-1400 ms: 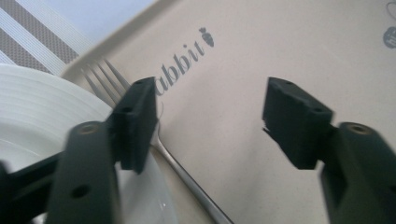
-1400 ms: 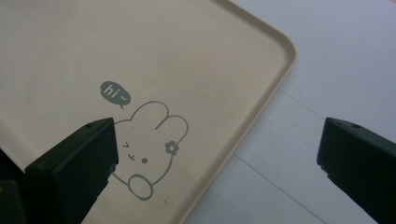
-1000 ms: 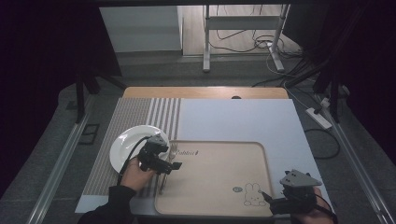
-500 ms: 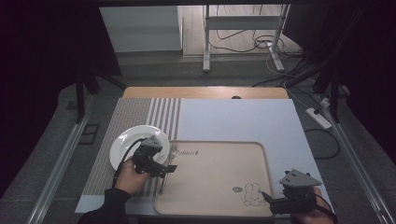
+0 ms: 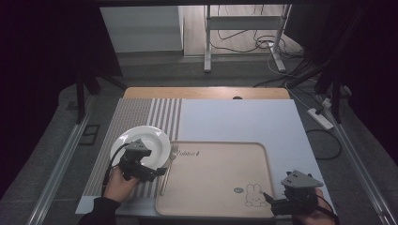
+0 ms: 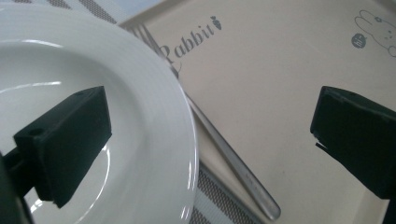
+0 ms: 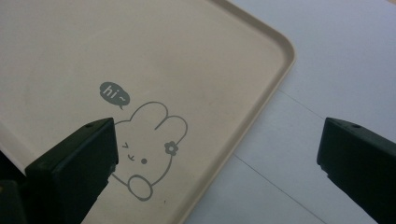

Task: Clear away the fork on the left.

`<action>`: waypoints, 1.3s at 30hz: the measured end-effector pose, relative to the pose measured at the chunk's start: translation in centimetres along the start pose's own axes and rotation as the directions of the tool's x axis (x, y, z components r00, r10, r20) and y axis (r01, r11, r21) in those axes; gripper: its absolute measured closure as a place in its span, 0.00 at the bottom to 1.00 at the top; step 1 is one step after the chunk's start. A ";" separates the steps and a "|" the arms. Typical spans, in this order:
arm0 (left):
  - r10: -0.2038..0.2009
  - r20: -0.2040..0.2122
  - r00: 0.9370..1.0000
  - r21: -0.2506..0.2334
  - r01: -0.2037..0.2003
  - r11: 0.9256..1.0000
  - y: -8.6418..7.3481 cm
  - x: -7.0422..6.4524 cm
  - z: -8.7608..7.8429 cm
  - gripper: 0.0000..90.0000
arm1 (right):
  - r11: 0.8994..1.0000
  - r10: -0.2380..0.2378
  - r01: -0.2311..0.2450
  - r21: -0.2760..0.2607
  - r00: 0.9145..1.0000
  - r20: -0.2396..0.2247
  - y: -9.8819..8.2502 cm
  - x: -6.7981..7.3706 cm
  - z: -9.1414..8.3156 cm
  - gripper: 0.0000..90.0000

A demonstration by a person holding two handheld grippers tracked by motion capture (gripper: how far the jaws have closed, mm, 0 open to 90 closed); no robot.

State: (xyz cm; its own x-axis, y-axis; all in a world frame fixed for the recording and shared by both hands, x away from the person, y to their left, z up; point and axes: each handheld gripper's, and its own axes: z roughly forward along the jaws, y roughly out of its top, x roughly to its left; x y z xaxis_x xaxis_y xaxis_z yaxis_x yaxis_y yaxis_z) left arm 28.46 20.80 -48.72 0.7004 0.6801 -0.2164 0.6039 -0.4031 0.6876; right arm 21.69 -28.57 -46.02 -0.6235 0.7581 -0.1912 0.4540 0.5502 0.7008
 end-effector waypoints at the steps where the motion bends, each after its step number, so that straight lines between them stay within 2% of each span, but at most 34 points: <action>1: -0.002 -0.004 1.000 -0.002 0.002 1.000 -0.2 0.0 -0.2 0.00 | 1.000 0.000 0.000 0.001 1.000 0.001 0.0 0.0 0.0 0.00; 23: -0.091 -0.026 0.996 -0.034 0.090 0.995 -4.5 0.1 -3.2 0.00 | 1.000 0.003 -0.003 0.002 1.000 0.012 0.0 0.0 0.0 0.00; 29: -0.100 -0.041 0.994 -0.030 0.098 0.995 -5.4 0.0 -3.8 0.00 | 1.000 0.003 -0.003 0.004 1.000 0.013 0.0 0.1 0.0 0.00; 39: -0.130 -0.050 0.990 -0.065 0.126 0.990 -6.5 -0.1 -5.0 0.00 | 1.000 -0.002 0.002 0.006 1.000 0.014 0.0 0.1 0.1 0.00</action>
State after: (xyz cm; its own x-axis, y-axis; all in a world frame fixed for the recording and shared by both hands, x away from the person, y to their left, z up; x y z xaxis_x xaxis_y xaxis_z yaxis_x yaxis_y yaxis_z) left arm 22.61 26.39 -49.70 0.5963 0.7564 -0.2689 0.6616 -0.2735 0.6982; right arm 21.70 -28.45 -46.06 -0.6154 0.7619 -0.2019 0.4567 0.5535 0.6965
